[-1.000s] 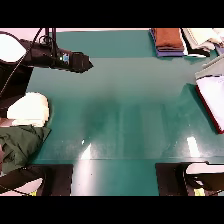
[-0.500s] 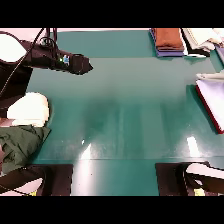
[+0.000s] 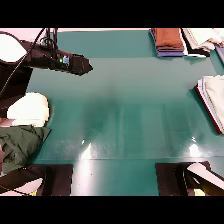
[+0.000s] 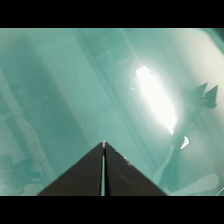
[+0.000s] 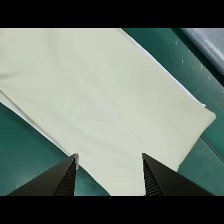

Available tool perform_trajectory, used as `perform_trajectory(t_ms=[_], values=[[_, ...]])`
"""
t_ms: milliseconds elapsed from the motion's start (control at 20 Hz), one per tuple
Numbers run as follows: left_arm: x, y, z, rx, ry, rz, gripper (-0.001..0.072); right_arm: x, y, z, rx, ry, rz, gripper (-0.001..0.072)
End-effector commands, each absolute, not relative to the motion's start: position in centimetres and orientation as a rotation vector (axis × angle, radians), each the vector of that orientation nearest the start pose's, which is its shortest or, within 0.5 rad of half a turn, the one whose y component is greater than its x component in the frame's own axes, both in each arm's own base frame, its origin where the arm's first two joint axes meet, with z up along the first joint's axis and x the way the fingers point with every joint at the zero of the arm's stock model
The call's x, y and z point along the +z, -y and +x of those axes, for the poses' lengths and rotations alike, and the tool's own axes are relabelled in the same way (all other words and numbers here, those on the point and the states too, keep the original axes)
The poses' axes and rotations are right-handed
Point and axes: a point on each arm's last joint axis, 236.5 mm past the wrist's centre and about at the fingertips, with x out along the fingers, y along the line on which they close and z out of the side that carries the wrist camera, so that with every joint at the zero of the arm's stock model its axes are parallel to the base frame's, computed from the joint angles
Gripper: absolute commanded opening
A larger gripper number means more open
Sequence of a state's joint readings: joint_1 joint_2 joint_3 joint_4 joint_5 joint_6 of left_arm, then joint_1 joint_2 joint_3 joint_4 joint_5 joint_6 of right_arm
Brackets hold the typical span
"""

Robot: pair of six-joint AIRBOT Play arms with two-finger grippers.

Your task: Fold the shirts.

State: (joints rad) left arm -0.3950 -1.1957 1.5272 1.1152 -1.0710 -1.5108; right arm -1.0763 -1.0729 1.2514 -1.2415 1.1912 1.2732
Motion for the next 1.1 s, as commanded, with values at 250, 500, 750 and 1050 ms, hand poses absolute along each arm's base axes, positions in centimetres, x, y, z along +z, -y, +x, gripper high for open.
perform_trajectory(t_ms=[250,500,750,1050], values=[[22.9,25.4,38.1,-0.686,-0.748,-0.157,0.0022,19.9,14.5,35.6,-0.147,-0.616,0.495,0.0476],[23.3,25.5,38.5,-0.685,-0.727,-0.169,0.0022,20.5,-2.1,38.0,0.269,-0.696,0.341,0.0474],[24.4,25.6,39.4,-0.674,-0.668,-0.188,0.0022,20.4,-12.5,36.5,0.525,-0.732,0.238,0.0151],[25.4,25.6,40.3,-0.663,-0.614,-0.206,0.0022,20.0,-16.2,34.9,0.616,-0.754,0.159,0.0021]])
